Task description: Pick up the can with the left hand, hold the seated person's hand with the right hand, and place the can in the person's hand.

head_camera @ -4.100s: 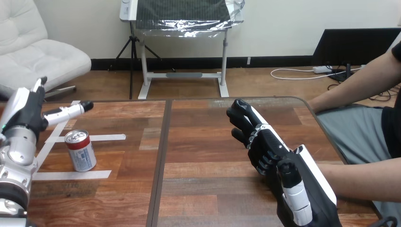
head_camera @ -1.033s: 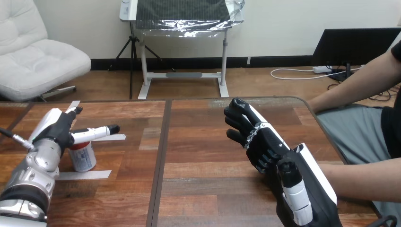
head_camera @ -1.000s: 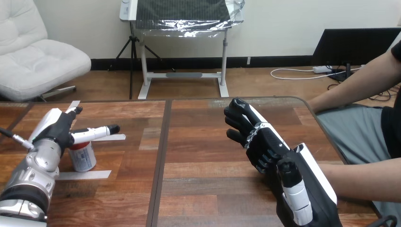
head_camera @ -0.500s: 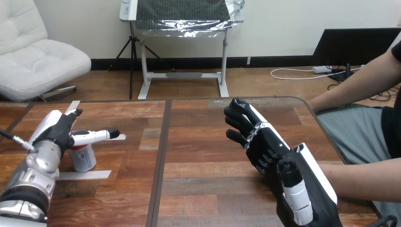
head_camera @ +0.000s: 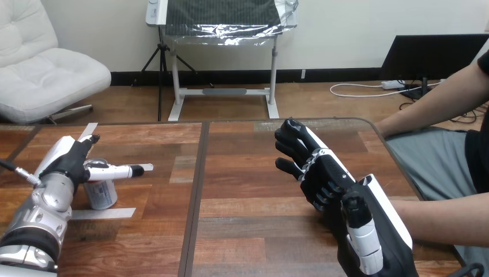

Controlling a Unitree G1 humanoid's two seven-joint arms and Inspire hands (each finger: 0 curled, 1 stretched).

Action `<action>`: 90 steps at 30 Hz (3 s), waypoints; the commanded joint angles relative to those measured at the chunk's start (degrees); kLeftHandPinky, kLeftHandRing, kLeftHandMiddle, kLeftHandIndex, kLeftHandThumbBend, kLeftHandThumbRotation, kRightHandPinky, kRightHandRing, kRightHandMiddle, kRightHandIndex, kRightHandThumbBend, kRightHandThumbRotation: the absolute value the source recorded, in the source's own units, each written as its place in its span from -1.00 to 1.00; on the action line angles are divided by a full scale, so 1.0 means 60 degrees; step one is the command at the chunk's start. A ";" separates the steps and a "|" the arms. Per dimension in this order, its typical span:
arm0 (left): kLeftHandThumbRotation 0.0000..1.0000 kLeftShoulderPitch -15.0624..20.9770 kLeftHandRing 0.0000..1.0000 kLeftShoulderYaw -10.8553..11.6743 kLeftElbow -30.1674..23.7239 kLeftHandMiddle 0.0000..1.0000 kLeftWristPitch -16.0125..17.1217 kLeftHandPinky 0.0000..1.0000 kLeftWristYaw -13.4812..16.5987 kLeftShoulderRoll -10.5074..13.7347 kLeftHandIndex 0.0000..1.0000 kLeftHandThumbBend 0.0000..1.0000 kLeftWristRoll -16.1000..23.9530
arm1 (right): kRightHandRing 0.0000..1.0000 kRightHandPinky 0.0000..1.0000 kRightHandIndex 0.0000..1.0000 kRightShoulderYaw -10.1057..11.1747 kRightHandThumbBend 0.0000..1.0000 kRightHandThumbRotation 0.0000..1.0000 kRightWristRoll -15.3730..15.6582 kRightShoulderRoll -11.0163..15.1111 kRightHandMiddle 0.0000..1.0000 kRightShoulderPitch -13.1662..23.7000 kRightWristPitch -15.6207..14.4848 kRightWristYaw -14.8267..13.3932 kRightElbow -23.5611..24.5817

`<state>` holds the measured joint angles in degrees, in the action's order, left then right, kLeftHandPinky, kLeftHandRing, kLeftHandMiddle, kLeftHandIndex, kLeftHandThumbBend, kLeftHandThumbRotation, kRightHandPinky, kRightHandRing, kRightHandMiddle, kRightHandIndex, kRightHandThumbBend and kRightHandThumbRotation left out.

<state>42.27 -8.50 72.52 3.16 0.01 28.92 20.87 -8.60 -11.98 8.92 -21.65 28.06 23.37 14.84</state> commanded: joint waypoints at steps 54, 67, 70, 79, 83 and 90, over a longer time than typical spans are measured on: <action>-0.82 0.0534 0.70 -0.0829 0.0093 0.76 -0.0767 0.43 -0.0276 0.0195 0.71 0.82 0.0656 | 0.91 0.81 0.89 -0.0014 0.58 1.00 -0.0246 -0.0118 0.88 0.0427 0.0275 0.0000 0.0352; -0.92 0.0516 0.61 -0.0759 0.0086 0.70 -0.0805 0.32 -0.0119 0.0183 0.67 0.73 0.0554 | 0.91 0.81 0.89 -0.0015 0.60 1.00 -0.0329 -0.0087 0.88 0.0415 0.0268 0.0048 0.0355; -0.94 0.0523 0.59 -0.0727 0.0093 0.69 -0.0858 0.31 -0.0091 0.0166 0.66 0.71 0.0523 | 0.91 0.81 0.89 -0.0008 0.59 1.00 -0.0321 -0.0092 0.88 0.0411 0.0300 0.0042 0.0331; -0.99 0.0483 0.54 -0.0676 0.0084 0.65 -0.0843 0.28 0.0127 0.0131 0.63 0.65 0.0485 | 0.90 0.81 0.89 0.0001 0.57 1.00 -0.0309 -0.0082 0.88 0.0387 0.0293 0.0026 0.0362; -1.00 0.0446 0.51 -0.0680 0.0078 0.62 -0.0775 0.27 0.0300 0.0119 0.60 0.62 0.0494 | 0.90 0.81 0.89 -0.0003 0.56 1.00 -0.0328 -0.0068 0.88 0.0380 0.0240 0.0023 0.0406; -1.00 0.0401 0.38 -0.0661 0.0014 0.50 -0.0730 0.16 0.0623 0.0080 0.52 0.59 0.0482 | 0.91 0.81 0.90 0.0009 0.57 1.00 -0.0304 -0.0075 0.88 0.0390 0.0244 0.0005 0.0383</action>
<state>42.76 -12.56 72.81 -2.04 1.65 29.55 23.51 -8.68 -13.27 8.96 -21.67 28.34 23.49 14.85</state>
